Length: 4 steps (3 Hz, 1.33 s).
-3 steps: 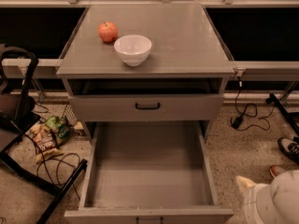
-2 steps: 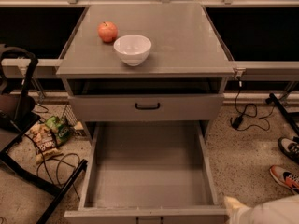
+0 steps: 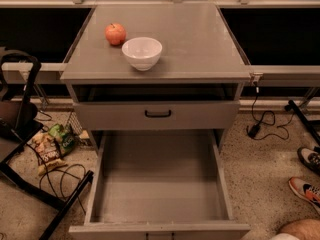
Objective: Close middle drawer
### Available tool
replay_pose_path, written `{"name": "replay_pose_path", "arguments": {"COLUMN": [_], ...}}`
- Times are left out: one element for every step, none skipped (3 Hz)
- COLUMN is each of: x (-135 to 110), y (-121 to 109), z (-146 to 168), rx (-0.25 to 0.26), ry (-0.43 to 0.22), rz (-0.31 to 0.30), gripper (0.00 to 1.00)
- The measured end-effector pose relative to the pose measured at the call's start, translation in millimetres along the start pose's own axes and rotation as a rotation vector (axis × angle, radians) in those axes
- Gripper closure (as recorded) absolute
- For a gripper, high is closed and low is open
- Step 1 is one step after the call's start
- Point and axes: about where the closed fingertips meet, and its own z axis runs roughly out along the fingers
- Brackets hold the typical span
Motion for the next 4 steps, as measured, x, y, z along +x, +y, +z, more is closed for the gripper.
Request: {"name": "replay_pose_path", "arguments": {"x": [-23,-43,-46,-56], "y": [-6,-13,-11,-28], "z": [46,81,84,94], "rx": [-0.039,-0.065,-0.067,-0.018], "ry": [-0.088,-0.155,-0.167,-0.247], "rz": [0.042,0.056,0.061,0.095], "gripper": [0.8,1.0,1.0,1.0]}}
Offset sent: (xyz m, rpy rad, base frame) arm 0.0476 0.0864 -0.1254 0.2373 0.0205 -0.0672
